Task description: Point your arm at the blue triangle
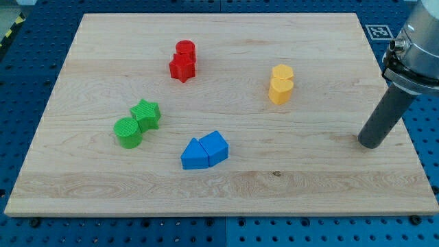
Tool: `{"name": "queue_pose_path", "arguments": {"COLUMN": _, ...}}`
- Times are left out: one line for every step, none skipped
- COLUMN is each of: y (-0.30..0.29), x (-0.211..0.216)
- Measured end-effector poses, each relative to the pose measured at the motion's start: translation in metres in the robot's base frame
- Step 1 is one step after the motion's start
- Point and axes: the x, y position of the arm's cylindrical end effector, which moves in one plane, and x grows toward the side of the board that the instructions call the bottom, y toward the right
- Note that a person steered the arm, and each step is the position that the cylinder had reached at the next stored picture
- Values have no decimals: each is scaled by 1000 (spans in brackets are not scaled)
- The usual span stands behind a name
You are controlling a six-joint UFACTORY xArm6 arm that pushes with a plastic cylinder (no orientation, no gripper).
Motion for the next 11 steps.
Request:
{"name": "queue_pose_path", "arguments": {"y": -3, "x": -17}}
{"name": "queue_pose_path", "arguments": {"y": -44, "x": -37}}
{"name": "queue_pose_path", "arguments": {"y": -85, "x": -23}}
{"name": "queue_pose_path", "arguments": {"y": -104, "x": -23}}
{"name": "queue_pose_path", "arguments": {"y": -107, "x": 16}}
{"name": "queue_pose_path", "arguments": {"y": -134, "x": 54}}
{"name": "queue_pose_path", "arguments": {"y": -187, "x": 73}}
{"name": "queue_pose_path", "arguments": {"y": -236, "x": 74}}
{"name": "queue_pose_path", "arguments": {"y": -304, "x": 75}}
{"name": "queue_pose_path", "arguments": {"y": -311, "x": 69}}
{"name": "queue_pose_path", "arguments": {"y": -311, "x": 48}}
